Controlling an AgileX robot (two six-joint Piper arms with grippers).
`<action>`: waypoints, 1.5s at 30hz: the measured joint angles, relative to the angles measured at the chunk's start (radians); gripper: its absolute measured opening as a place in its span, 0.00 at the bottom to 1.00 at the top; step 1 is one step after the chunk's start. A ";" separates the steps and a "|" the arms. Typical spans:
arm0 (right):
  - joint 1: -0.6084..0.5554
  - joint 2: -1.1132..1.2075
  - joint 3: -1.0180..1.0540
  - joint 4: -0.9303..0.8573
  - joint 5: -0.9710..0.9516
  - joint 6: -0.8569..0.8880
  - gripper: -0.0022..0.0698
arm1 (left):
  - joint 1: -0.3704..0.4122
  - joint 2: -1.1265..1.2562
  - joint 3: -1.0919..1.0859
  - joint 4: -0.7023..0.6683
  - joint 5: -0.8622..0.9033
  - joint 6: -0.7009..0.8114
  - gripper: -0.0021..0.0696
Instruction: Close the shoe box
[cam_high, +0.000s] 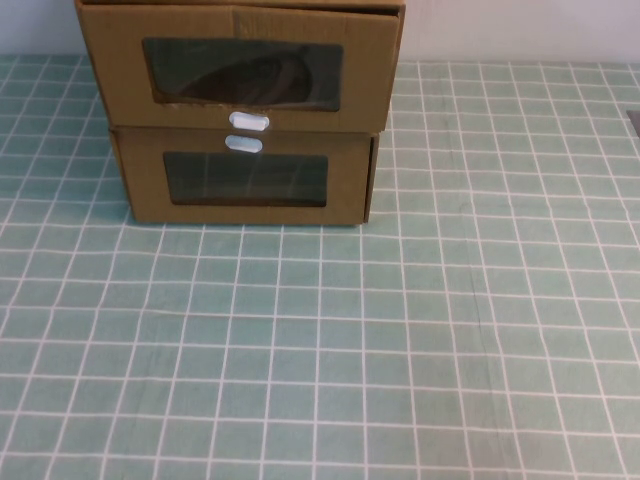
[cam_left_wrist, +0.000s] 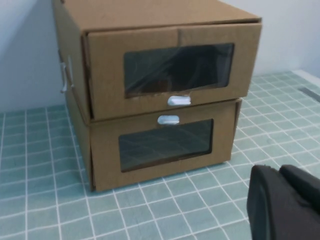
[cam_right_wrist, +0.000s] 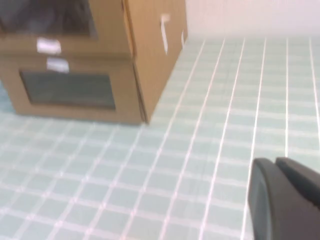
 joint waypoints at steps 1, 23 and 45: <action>0.000 -0.023 0.038 0.000 -0.009 0.002 0.01 | 0.000 -0.021 0.037 0.000 -0.028 -0.009 0.02; 0.000 -0.087 0.178 -0.006 -0.001 0.006 0.01 | 0.000 -0.051 0.180 0.000 -0.144 -0.037 0.02; 0.000 -0.087 0.178 -0.006 -0.001 0.006 0.01 | 0.000 -0.252 0.519 0.407 -0.317 -0.234 0.02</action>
